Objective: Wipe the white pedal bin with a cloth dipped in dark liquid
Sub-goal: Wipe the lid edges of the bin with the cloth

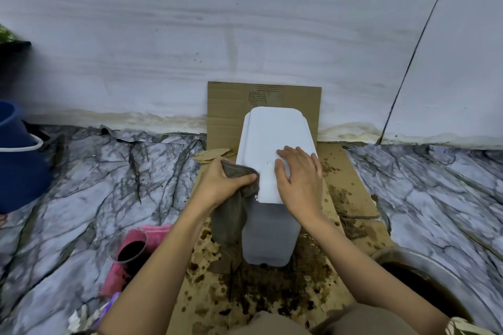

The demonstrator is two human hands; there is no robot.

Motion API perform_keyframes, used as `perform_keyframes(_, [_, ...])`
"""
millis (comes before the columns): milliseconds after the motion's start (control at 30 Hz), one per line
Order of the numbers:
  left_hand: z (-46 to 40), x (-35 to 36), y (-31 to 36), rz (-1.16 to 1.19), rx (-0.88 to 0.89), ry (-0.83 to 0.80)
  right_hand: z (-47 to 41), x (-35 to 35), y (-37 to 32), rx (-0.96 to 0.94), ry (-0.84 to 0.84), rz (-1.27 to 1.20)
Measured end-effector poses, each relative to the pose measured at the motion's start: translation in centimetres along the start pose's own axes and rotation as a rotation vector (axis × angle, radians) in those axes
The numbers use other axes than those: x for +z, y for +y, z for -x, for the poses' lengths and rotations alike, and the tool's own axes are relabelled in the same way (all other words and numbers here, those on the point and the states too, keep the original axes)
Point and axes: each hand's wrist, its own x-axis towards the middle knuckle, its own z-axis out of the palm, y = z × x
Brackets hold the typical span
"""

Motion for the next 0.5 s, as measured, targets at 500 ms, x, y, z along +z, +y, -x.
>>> perform_keyframes(500, [0.8, 1.5, 0.7, 0.007, 0.098, 0.136, -0.1, 0.0, 0.2, 0.012, 0.019, -0.014])
